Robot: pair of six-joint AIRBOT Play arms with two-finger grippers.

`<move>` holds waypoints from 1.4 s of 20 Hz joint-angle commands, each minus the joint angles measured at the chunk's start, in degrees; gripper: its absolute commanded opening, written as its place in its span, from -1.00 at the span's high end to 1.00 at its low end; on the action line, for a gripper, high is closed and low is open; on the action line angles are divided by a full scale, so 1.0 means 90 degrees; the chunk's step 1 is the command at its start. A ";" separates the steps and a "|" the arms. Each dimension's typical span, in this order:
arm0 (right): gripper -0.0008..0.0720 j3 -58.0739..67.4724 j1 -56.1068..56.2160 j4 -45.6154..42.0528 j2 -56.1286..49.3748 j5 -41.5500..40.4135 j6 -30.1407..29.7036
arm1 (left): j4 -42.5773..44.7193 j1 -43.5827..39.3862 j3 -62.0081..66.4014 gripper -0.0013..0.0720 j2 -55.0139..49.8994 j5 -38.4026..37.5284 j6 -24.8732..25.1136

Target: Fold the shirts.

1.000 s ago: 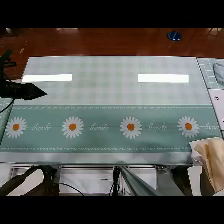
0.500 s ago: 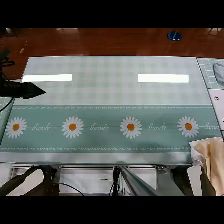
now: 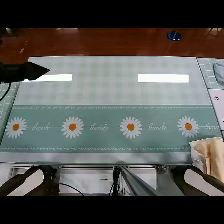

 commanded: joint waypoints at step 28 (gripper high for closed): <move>-0.46 0.0036 0.2977 -0.1486 -0.1377 0.3791 -0.0053 | 0.5090 -0.2599 0.0051 -0.48 -0.0687 0.0585 -0.3604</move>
